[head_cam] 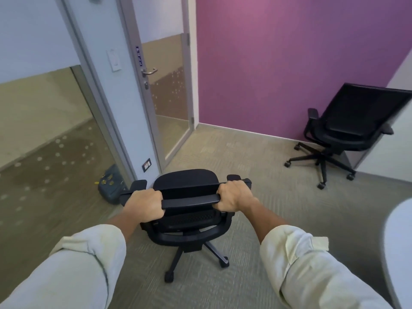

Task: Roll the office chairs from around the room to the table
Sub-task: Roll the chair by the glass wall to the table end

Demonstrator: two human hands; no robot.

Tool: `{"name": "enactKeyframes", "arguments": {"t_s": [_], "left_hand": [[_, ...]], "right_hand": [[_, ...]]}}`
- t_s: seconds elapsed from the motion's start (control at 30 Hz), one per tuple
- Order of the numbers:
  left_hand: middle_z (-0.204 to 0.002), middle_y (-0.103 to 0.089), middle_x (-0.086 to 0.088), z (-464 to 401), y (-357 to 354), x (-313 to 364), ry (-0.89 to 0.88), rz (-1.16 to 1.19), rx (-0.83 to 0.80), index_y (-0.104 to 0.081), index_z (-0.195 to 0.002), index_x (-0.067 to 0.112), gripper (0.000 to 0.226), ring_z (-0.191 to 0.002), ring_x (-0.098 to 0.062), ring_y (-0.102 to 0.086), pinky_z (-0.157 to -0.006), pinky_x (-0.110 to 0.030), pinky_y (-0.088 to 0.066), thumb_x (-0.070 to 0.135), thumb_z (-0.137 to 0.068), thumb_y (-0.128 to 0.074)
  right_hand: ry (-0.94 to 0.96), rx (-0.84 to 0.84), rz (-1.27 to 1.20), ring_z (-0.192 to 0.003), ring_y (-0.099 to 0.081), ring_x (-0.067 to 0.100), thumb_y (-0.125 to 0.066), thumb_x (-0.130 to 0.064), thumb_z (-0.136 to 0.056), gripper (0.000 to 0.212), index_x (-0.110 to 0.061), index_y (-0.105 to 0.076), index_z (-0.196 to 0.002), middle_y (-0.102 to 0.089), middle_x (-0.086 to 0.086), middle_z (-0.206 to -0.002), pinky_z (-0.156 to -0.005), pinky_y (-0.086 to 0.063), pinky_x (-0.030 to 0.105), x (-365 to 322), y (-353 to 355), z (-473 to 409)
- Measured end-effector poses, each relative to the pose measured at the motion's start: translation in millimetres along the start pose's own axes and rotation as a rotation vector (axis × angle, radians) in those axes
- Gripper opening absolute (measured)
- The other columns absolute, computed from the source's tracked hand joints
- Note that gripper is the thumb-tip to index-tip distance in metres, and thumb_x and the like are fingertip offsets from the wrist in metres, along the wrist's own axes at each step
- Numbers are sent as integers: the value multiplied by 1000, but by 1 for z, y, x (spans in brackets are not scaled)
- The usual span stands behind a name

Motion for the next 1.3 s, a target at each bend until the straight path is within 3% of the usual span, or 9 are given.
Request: {"name": "enactKeyframes", "arguments": {"t_s": [0.2, 0.3, 0.43, 0.53, 0.83, 1.07, 1.3], "left_hand": [[-64, -57, 6, 31, 2, 43, -85, -9, -16, -49, -65, 21, 23, -58, -16, -56, -55, -31, -46, 35, -84, -50], [-63, -55, 5, 43, 5, 61, -130, -13, 0, -49, -64, 20, 24, -56, -15, -54, -56, -32, -47, 35, -83, -50], [-60, -53, 5, 49, 8, 82, -203, -5, 10, -45, -60, 20, 27, -54, -16, -53, -53, -31, -45, 33, -82, -50], [-59, -53, 5, 47, 12, 93, -258, -3, 15, -45, -59, 21, 26, -54, -18, -53, -53, -31, -42, 34, -81, -50], [-57, -54, 4, 7, 17, 109, -495, -66, 55, -51, -61, 21, 23, -49, -18, -50, -47, -29, -37, 34, -78, -51], [-57, -48, 8, -48, 21, 100, -744, -107, 133, -42, -58, 24, 25, -50, -16, -47, -46, -28, -33, 33, -79, -53], [-63, -52, 10, -71, 26, 114, -960, -171, 143, -54, -70, 24, 19, -54, -13, -49, -51, -29, -36, 39, -81, -53]], "right_hand": [[-67, 44, 7, -62, -54, 25, -53, -56, -79, 37, -25, -47, -58, -64, 1, -70, -63, -47, 34, 12, -13, 62], [-101, 48, 3, -61, -52, 25, -54, -55, -79, 36, -24, -49, -60, -57, -2, -65, -60, -41, 32, 15, -15, 91], [-170, 80, 5, -60, -52, 25, -54, -55, -80, 36, -23, -54, -63, -65, 1, -70, -58, -38, 32, 20, -17, 124], [-233, 87, 11, -57, -51, 24, -53, -55, -80, 37, -21, -56, -65, -59, 0, -65, -56, -38, 32, 22, -17, 142], [-476, 130, 46, -54, -47, 24, -55, -53, -80, 35, -23, -52, -62, -50, -3, -61, -54, -35, 31, 17, -22, 173], [-733, 106, 53, -46, -46, 19, -53, -53, -78, 41, -20, -43, -54, -43, -7, -50, -48, -39, 29, -11, -27, 161], [-954, 96, -13, -49, -51, 22, -54, -49, -76, 38, -21, -41, -54, -38, -8, -48, -53, -42, 29, -41, -35, 173]]}}
Point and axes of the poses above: each hand's wrist, its own z-axis away from the middle knuckle, its own y-axis out of the back of the hand, x = y × z, the point moved 4 cm from there along -z, towards the middle knuckle
